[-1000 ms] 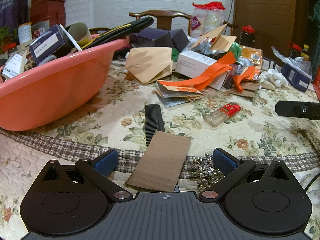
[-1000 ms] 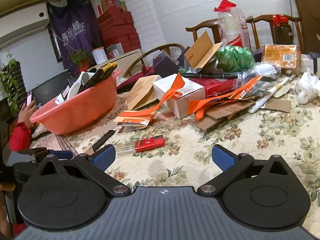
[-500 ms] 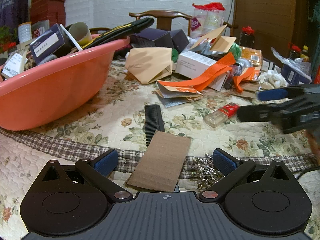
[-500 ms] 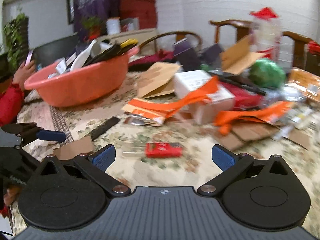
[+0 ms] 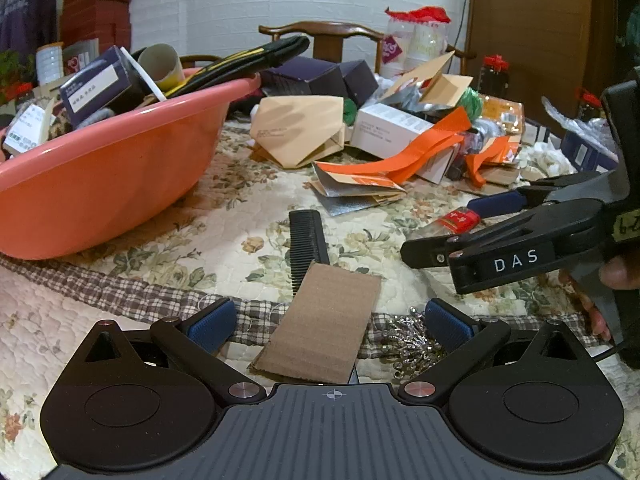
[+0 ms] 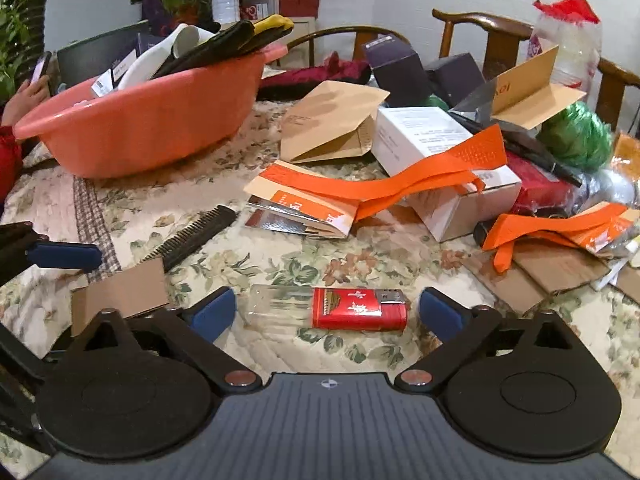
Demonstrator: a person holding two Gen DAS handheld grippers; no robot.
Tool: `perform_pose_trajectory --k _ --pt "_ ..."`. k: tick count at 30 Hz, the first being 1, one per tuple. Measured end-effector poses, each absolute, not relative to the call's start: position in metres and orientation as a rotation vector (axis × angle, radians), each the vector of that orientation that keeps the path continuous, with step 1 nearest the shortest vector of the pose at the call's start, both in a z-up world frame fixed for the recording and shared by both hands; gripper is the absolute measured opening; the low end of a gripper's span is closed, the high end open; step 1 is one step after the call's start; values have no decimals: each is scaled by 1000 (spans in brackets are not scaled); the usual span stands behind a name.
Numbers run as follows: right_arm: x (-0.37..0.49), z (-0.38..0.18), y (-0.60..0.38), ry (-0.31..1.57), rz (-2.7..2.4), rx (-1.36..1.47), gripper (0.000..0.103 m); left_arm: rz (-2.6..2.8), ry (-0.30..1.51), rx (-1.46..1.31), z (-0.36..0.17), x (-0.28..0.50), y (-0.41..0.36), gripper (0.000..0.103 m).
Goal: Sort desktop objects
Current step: 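Close the right tool on the red-and-clear lighter, then close the left tool on the brown cardboard strip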
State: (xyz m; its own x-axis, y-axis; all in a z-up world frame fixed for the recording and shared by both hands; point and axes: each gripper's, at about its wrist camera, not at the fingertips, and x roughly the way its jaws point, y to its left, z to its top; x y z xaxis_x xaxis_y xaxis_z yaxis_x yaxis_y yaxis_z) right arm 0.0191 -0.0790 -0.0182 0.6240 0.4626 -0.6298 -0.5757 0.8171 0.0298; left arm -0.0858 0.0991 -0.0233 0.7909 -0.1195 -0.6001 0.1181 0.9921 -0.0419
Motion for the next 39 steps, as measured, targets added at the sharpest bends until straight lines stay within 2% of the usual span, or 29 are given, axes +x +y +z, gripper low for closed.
perform_pose_trajectory --k 2,15,22,23,25,26,27,28,30,33,35,39 --pt "17 -17 -80 651 612 -184 84 -128 646 -3 -23 -86 99 103" --pt "-13 -5 -133 633 631 -50 84 -132 632 -11 -22 -88 100 102" --pt "-12 -3 -154 632 629 41 84 -73 611 -4 -21 -90 101 74" --pt "-11 -3 -156 634 632 49 84 -65 611 9 -21 -90 100 73" --pt "-11 -2 -159 633 635 64 84 -62 620 51 -20 -91 99 60" --pt "-11 -2 -160 630 634 72 84 -69 628 62 -19 -91 99 60" --pt "-11 -1 -161 629 636 77 84 -79 644 69 -17 -89 100 64" --pt "-12 0 -161 628 640 81 84 -91 660 73 -17 -88 101 74" --pt "-13 0 -161 628 649 84 84 -71 690 128 -14 -84 100 85" --pt "-15 1 -159 626 663 78 84 -84 698 173 -14 -83 100 88" --pt "-16 1 -159 626 673 78 84 -45 695 198 -16 -80 99 101" --pt "-17 1 -159 629 682 85 84 -19 655 152 -22 -86 101 102"
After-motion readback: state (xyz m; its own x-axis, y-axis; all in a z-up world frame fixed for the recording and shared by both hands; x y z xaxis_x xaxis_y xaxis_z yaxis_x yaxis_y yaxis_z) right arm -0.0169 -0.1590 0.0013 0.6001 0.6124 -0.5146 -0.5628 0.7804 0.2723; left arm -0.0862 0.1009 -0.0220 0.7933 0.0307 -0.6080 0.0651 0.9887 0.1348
